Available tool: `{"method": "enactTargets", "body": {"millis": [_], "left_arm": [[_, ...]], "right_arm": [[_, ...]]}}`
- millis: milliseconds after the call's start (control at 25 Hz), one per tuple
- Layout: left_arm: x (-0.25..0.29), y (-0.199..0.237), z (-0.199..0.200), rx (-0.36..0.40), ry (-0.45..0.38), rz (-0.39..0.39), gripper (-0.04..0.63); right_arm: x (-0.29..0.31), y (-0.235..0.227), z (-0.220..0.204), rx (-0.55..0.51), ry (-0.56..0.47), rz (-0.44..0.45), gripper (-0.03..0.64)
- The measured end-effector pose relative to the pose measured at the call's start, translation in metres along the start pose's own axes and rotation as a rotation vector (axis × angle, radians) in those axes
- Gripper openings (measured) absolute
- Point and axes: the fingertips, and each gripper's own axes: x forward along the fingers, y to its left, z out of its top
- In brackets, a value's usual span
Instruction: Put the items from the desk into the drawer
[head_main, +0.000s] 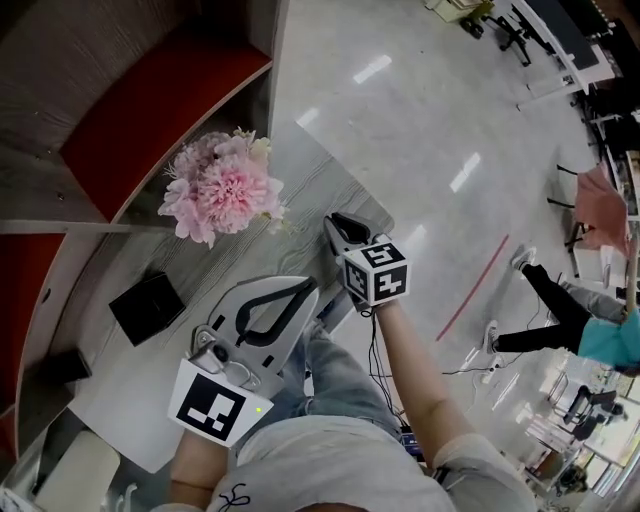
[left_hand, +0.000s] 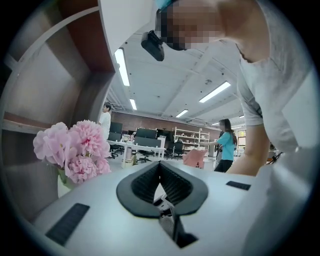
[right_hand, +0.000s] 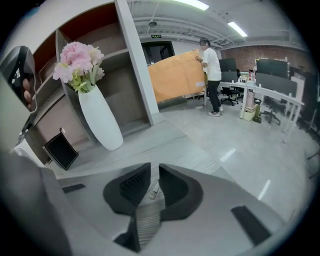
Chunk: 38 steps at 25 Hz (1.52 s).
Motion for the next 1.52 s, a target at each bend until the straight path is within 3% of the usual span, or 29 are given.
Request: {"method": "enactTargets", "body": {"millis": [280, 720, 1120, 1520], "left_arm": [[0.0, 0.007, -0.003, -0.01, 0.006, 0.016, 0.011], [0.0, 0.007, -0.002, -0.015, 0.0, 0.019, 0.011], [0.001, -0.003, 0.001, -0.003, 0.001, 0.017, 0.011], [0.011, -0.039, 0.01, 0.008, -0.021, -0.014, 0.01]], "right_arm": [[0.016, -0.007, -0.017, -0.045, 0.09, -0.043, 0.064], [0.016, -0.005, -0.015, -0.127, 0.102, -0.073, 0.034], [-0.008, 0.011, 0.005, -0.115, -0.001, -0.032, 0.029], [-0.082, 0.033, 0.038, -0.091, -0.21, 0.037, 0.029]]}}
